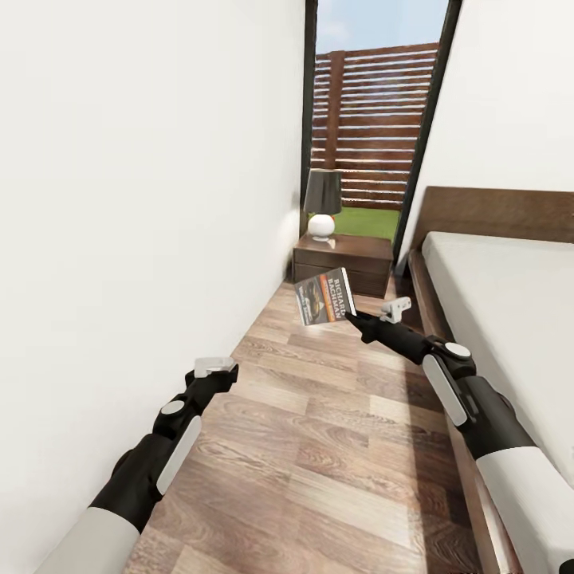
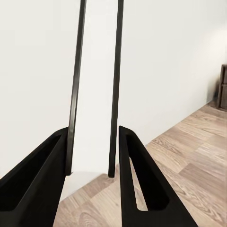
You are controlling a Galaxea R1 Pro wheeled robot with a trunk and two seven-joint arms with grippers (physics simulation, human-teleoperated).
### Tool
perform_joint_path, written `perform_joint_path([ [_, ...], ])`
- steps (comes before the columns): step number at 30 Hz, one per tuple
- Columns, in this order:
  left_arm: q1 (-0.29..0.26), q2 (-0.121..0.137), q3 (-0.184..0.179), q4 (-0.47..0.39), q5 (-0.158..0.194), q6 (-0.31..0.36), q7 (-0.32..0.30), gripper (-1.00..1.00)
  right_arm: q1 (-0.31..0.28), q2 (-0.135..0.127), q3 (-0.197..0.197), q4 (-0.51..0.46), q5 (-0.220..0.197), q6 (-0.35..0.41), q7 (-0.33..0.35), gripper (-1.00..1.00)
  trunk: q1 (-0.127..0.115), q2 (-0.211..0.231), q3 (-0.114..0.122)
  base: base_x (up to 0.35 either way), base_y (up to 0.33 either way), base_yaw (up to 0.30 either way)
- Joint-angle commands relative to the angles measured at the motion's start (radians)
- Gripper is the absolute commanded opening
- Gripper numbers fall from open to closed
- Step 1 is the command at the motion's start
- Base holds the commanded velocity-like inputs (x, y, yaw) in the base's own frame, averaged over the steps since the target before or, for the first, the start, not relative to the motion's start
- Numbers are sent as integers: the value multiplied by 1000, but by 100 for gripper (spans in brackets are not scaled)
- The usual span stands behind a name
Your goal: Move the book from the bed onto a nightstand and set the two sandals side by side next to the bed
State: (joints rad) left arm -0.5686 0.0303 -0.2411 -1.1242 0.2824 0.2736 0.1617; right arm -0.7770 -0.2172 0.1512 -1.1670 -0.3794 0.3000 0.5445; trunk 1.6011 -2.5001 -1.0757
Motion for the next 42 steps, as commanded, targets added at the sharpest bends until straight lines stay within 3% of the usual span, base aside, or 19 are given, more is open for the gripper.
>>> perform_joint_path([
  [1, -1, 2, -4, -1, 11, 5, 10, 100, -1, -1, 1, -1, -11, 9, -1, -100, 0, 0, -1, 10, 11, -126],
  [20, -1, 2, -3, 0, 10, 10, 9, 100, -1, -1, 1, 0, -10, 10, -1, -100, 0, 0, 13, 257, 144, -246],
  [42, -1, 2, -4, 5, 9, 9, 11, 100, -1, -1, 1, 0, -16, 9, 0, -100, 0, 0, 14, 323, 86, -84],
])
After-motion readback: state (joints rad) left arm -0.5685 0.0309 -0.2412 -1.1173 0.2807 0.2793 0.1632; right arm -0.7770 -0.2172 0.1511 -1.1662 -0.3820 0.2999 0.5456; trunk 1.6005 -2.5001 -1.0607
